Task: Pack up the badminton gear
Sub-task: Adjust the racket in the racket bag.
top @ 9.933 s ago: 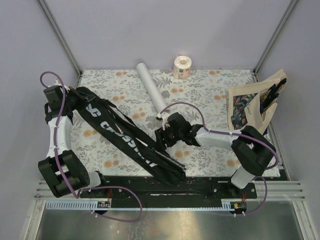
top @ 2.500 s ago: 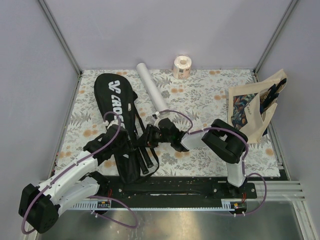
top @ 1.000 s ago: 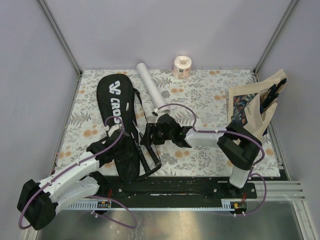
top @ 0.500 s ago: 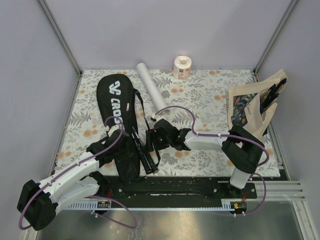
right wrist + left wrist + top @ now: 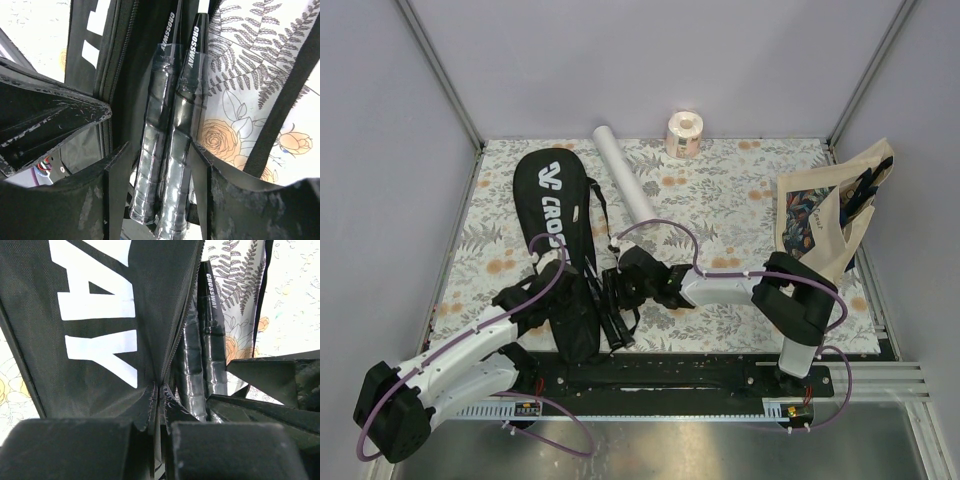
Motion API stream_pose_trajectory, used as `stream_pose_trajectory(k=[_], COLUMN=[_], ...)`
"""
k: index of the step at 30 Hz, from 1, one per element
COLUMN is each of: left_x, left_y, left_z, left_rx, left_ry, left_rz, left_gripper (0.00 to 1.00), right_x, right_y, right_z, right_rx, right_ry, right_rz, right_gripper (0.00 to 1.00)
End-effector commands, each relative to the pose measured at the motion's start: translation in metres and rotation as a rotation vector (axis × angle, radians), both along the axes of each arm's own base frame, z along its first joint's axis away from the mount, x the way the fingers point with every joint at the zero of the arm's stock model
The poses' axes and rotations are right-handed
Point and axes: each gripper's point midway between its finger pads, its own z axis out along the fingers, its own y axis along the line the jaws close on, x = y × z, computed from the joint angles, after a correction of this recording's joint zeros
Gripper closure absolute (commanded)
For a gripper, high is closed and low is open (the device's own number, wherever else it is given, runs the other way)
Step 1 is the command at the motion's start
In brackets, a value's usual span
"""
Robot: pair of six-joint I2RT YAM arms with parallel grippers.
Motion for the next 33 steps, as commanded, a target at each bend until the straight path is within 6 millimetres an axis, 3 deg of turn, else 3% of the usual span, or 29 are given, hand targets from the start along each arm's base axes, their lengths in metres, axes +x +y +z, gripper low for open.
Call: stream_pose_trajectory(k=[1,6,10,17,21,25,33], left_x=[0.008,0.008,0.009,0.008,0.006,0.004,0.005], left_y=[-0.011,-0.012,-0.014,-0.016,-0.013,-0.014,-0.013], left_z=[0.008,0.007,0.008,0.012,0.006,0.005,0.010], left_rx=[-0.062,-0.066,-0.071,-0.100,-0.103,-0.107,-0.106], left_ry=[-0.040,-0.039,-0.040,-0.049,-0.047,-0.041,-0.056], left_rz=[0.000,-0.005,-0.007,-0.007,0.017,0.010,0.015], left_gripper=[1.00,1.00,1.00,1.00,1.00,1.00,1.00], right_x=[-0.012,-0.013,-0.003,-0.007,-0.005,-0.012,-0.030], right_y=[0.023,0.023,0.017,0.016,0.012,0.011,0.020], right_z=[0.009,0.004,0.016,-0.001,0.031,0.051,0.030], right_rx=[0.058,0.012,-0.023,-0.036,0.002,0.018,0.017], right_ry=[0.012,-0.010,-0.062,-0.012,-0.080,-0.081,0.001], right_rz=[0.046,0.036,0.005,-0.024,0.000,0.038,0.053], right_gripper=[0.44,0.46,0.46,0.46,0.46,0.49,0.52])
